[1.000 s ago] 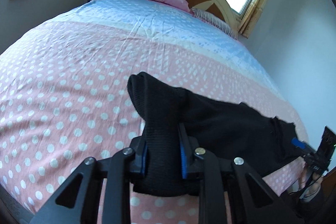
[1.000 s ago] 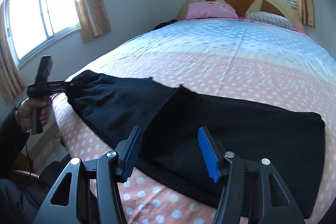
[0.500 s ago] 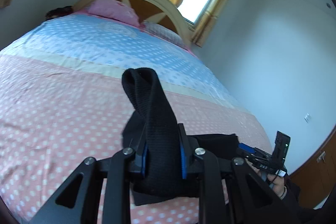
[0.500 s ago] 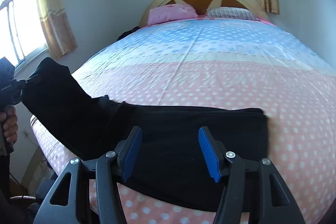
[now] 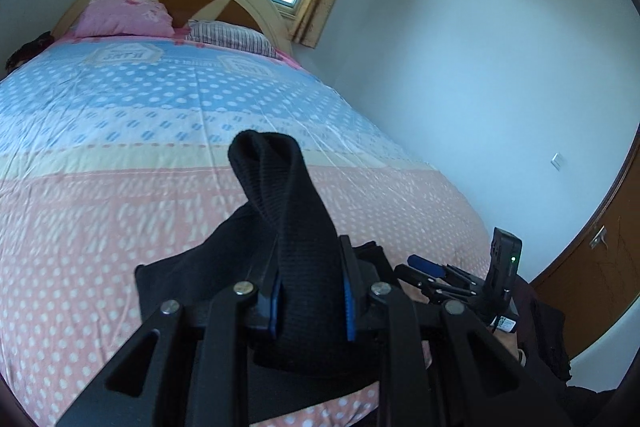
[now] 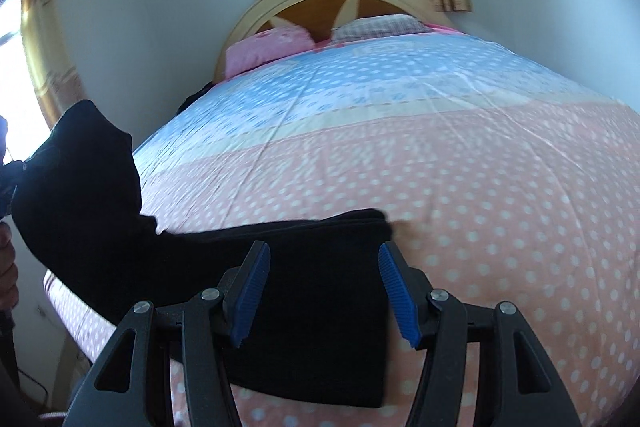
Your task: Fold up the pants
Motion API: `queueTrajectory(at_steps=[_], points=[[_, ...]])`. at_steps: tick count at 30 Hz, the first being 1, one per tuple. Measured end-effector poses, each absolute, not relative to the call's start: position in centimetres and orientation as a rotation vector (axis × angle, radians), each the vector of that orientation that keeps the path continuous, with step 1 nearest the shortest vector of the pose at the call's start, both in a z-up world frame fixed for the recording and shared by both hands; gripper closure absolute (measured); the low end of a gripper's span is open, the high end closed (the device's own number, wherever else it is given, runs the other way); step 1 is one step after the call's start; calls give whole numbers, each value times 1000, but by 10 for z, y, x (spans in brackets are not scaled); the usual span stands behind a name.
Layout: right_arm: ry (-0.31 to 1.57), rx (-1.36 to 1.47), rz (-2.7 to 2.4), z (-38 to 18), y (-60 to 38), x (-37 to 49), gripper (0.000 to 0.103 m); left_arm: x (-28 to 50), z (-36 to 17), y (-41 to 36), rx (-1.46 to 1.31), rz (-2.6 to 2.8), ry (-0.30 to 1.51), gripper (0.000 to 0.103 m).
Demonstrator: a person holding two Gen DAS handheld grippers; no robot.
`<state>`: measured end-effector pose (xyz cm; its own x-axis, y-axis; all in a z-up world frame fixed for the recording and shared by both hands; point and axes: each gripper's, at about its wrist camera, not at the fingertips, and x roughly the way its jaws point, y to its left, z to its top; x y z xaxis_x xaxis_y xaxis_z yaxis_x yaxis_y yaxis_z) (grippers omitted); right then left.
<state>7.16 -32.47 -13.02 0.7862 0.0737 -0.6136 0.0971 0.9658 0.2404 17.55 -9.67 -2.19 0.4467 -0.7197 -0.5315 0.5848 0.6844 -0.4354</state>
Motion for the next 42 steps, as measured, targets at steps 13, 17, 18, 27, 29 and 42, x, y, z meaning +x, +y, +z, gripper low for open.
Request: queueTrajectory(at_steps=[13,17,18,27,29,42], points=[[665,384,-81,-139,-369,71,44,167,-64,-213,-82,-891,905,80],[671,408,-81,-143,-374,75,44,159,-84,-239,-4,-875,932,79],[673,411,-77,-143,-374,75,44,157,-88,-245,29,-867,925,79],[671,487,-71,-148,-389,72,44,130,-90,-262,78,-919,917,61],[662,506,-69,-145,-393,70,44,125,-81,-250,80,-919,874,48],[696,408,80,-125,-329,73,46,150,-98,-135,67,-572,751,14]])
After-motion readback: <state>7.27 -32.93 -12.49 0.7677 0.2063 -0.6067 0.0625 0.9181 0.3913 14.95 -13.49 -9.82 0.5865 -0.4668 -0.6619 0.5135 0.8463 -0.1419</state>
